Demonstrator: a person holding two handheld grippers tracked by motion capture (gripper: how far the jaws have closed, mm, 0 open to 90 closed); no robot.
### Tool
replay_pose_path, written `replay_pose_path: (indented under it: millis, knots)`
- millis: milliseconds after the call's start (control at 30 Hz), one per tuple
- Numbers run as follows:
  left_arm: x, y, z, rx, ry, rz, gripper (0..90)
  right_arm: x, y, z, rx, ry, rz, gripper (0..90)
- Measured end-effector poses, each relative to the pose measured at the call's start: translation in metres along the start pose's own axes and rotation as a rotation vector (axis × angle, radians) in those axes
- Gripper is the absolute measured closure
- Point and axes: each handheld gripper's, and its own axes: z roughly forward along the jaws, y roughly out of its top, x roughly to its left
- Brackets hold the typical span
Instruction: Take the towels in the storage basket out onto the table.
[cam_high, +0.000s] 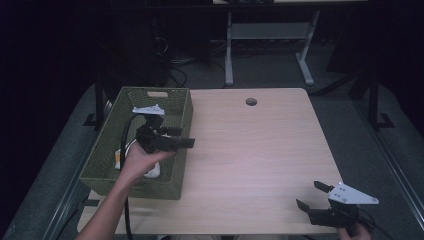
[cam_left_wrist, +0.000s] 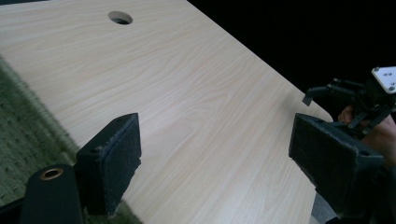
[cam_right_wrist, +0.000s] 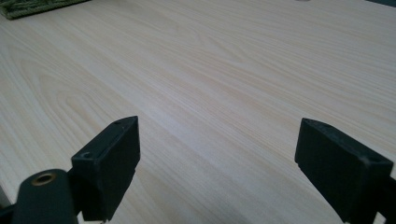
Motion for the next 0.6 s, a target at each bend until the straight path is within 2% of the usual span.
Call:
replay_pose_path:
  millis: [133, 333, 600]
  knots:
    - [0.010, -0.003, -0.006, 0.017, 0.028, -0.007, 16.7, 0.000, 0.000, 0.002, 0.003, 0.007, 0.000, 13.8]
    - [0.028, -0.005, -0.013, 0.026, 0.059, -0.045, 16.8, 0.001, 0.000, 0.001, 0.006, 0.008, -0.013, 13.8]
    - [0.051, -0.012, -0.027, 0.046, 0.126, -0.077, 16.8, 0.002, 0.000, 0.000, 0.005, 0.009, -0.017, 13.8]
